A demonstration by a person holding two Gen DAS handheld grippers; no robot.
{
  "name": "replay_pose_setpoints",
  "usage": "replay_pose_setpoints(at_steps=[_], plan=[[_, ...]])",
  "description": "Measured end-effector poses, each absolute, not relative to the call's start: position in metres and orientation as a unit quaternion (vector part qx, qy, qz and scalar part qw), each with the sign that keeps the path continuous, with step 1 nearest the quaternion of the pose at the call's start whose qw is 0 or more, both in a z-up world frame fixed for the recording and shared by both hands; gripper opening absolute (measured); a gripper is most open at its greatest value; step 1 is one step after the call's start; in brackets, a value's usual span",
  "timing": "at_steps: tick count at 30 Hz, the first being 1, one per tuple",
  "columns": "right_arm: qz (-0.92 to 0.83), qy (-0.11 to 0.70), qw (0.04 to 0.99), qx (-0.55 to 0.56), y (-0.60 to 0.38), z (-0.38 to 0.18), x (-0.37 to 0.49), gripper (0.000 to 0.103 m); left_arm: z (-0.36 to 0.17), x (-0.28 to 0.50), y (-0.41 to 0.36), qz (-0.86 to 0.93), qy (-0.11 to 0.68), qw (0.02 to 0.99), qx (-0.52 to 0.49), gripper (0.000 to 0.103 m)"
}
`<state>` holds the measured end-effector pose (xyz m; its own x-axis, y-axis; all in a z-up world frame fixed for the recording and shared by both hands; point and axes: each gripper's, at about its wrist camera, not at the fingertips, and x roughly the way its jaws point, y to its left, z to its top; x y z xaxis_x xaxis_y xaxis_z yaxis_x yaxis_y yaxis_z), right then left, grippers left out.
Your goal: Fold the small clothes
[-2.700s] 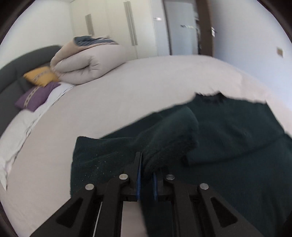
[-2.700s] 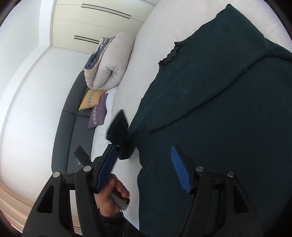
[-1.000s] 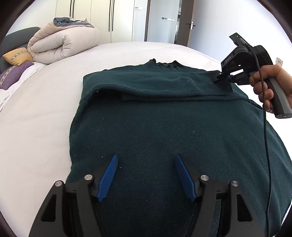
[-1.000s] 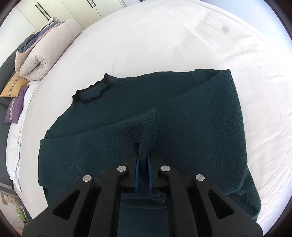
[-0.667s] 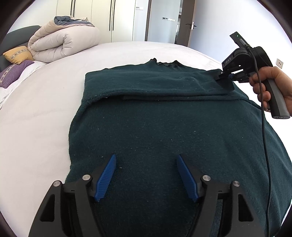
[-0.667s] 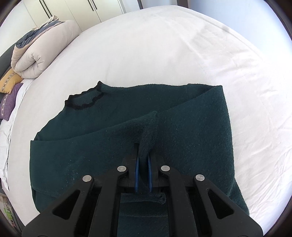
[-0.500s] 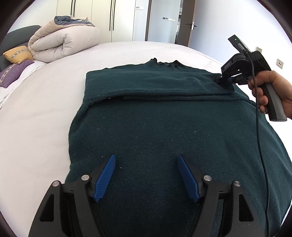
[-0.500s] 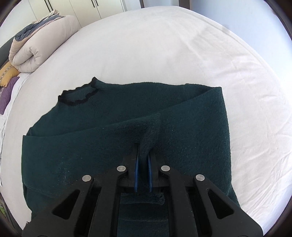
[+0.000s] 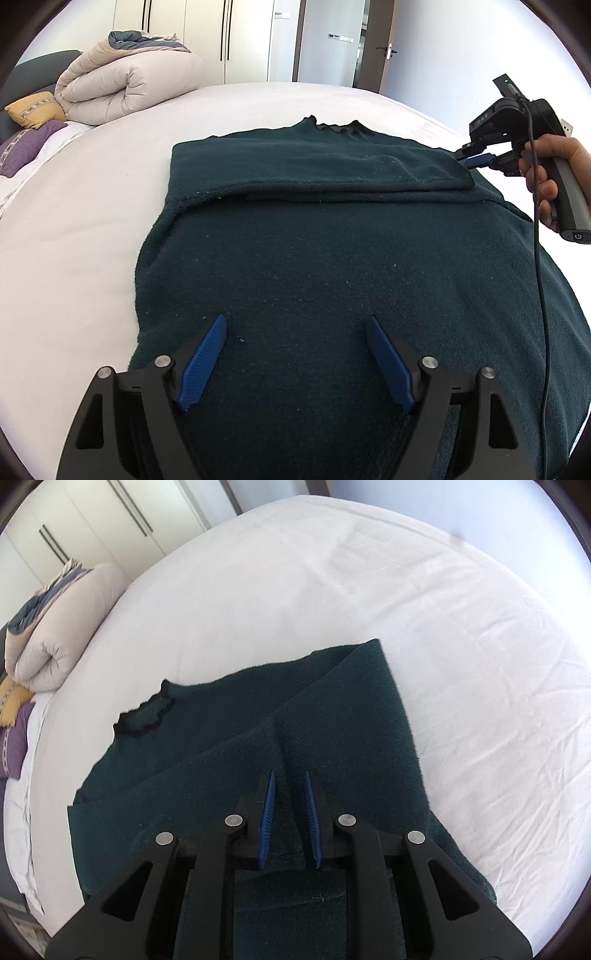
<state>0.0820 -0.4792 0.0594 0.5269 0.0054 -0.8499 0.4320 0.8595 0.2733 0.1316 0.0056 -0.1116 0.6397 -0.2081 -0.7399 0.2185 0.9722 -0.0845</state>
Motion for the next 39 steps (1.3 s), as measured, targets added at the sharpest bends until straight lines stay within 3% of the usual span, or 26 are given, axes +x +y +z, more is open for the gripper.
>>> replay_pose_setpoints(at_steps=[4, 9, 12, 13, 16, 23, 25, 34, 39], plan=[[-0.043, 0.433, 0.855, 0.282, -0.466, 0.076, 0.078, 0.016, -0.112, 0.133, 0.005, -0.116, 0.408, 0.906, 0.009, 0.083], [0.096, 0.446, 0.829, 0.324, -0.423, 0.061, 0.100, 0.017, -0.114, 0.135, 0.002, -0.115, 0.408, 0.906, 0.012, 0.084], [0.094, 0.474, 0.798, 0.360, -0.420, 0.026, 0.115, 0.041, -0.114, 0.135, 0.002, -0.115, 0.408, 0.905, 0.013, 0.085], [0.070, 0.483, 0.786, 0.381, -0.428, 0.010, 0.116, 0.043, -0.114, 0.136, 0.002, -0.115, 0.409, 0.905, 0.012, 0.086], [0.089, 0.440, 0.752, 0.482, -0.458, -0.014, 0.105, 0.032, -0.114, 0.136, 0.002, -0.115, 0.409, 0.905, 0.011, 0.086], [0.025, 0.377, 0.758, 0.531, -0.527, -0.005, 0.054, 0.037, -0.114, 0.135, 0.003, -0.115, 0.409, 0.905, 0.008, 0.087], [-0.011, 0.377, 0.765, 0.522, -0.538, 0.002, 0.029, 0.048, -0.113, 0.135, 0.005, -0.119, 0.411, 0.904, 0.002, 0.087], [-0.026, 0.418, 0.826, 0.377, -0.551, 0.044, -0.143, 0.053, -0.081, 0.086, 0.058, -0.117, 0.434, 0.885, -0.119, 0.088], [-0.049, 0.453, 0.831, 0.320, -0.574, 0.043, -0.235, 0.053, -0.080, 0.038, 0.096, -0.112, 0.457, 0.862, -0.188, 0.095]])
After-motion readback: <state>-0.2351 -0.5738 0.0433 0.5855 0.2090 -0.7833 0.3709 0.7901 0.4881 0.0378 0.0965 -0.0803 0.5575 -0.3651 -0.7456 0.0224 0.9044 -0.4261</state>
